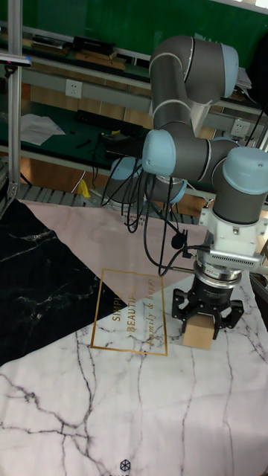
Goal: Pick up the small block on the left and move it to the right
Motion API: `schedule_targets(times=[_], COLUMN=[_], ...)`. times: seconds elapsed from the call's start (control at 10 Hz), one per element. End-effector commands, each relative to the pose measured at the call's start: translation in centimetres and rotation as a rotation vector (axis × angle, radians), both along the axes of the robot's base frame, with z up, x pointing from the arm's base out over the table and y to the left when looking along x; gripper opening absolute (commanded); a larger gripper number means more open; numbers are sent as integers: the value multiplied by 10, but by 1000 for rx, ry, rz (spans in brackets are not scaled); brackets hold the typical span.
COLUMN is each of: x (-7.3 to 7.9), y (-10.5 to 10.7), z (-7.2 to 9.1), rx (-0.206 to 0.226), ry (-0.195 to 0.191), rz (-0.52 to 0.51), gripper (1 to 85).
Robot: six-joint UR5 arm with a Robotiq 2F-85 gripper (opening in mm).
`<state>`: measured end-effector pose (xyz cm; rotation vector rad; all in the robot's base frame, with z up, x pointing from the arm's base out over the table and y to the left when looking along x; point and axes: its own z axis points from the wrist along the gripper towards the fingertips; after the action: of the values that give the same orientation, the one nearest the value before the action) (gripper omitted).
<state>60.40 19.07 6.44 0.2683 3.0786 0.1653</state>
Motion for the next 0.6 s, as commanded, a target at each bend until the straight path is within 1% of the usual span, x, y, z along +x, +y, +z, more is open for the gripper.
schedule_targets(times=[0.0, 0.1, 0.2, 0.4, 0.5], x=[6, 7, 3, 0, -1], y=[2, 1, 1, 0, 0], z=[-15, -19, -21, -24, -24], rx=[-19, -22, -22, -27, -30], ry=[-32, -33, -18, -5, -3], rz=[-64, -67, -66, -61, -43], gripper=[10, 10, 10, 10, 33])
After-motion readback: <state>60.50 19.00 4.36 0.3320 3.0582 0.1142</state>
